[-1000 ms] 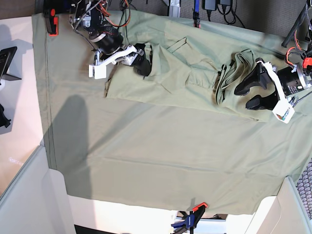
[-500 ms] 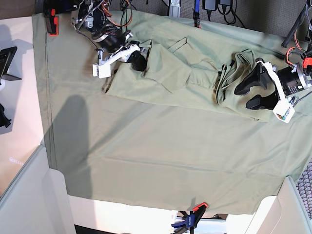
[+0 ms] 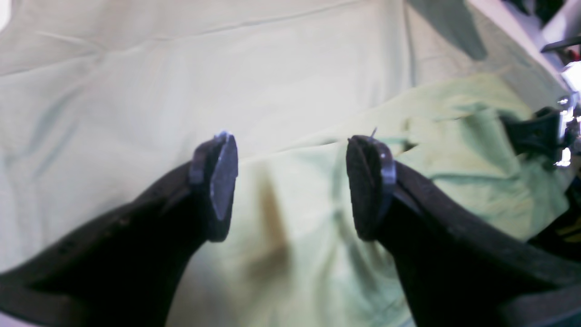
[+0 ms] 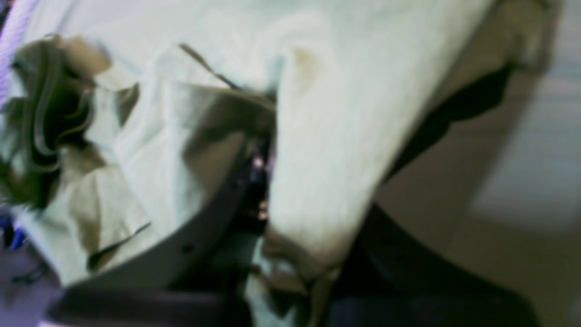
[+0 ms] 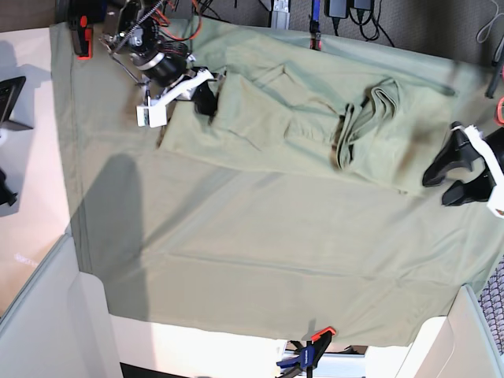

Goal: Fold the T-shirt properly

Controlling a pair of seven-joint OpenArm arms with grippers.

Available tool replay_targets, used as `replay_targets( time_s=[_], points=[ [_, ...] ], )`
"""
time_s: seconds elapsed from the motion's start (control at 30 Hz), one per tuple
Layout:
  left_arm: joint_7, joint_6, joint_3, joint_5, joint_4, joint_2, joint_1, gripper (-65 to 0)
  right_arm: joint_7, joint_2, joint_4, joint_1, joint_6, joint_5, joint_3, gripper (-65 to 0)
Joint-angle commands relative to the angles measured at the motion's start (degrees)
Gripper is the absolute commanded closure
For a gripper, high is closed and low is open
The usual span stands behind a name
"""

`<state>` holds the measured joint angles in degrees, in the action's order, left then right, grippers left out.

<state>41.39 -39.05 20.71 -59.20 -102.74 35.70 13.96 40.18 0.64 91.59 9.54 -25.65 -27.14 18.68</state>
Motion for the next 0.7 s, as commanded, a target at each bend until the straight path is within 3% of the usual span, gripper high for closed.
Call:
replay_targets(
  time_s=[0.0, 0.3, 0.43, 0.57, 0.67],
  points=[
    [-1.0, -1.0, 0.5, -1.2, -0.9, 1.5, -0.4, -40.4, -0.9, 1.9, 0.9, -0.5, 0.8, 0.0, 2.0, 0.0],
    [-0.4, -1.0, 0.5, -1.2, -0.9, 1.6, -0.3, -40.4, -0.6, 10.0, 0.9, -0.5, 0.7, -3.8, 13.2, 0.0],
    [-0.4, -1.0, 0.5, -1.2, -0.9, 1.6, -0.3, -40.4, 1.7, 12.5, 1.1, -0.5, 0.7, -9.2, 15.1, 0.0],
    [-0.4, -1.0, 0.5, -1.2, -0.9, 1.6, 0.4, -40.4, 3.4, 11.5, 3.7, -0.5, 0.7, -13.2, 15.0, 0.0],
    [-0.4, -1.0, 0.5, -1.2, -0.9, 1.6, 1.8, -40.4, 3.4, 7.0, 9.4, -0.5, 0.7, -13.4, 14.6, 0.0]
  ],
)
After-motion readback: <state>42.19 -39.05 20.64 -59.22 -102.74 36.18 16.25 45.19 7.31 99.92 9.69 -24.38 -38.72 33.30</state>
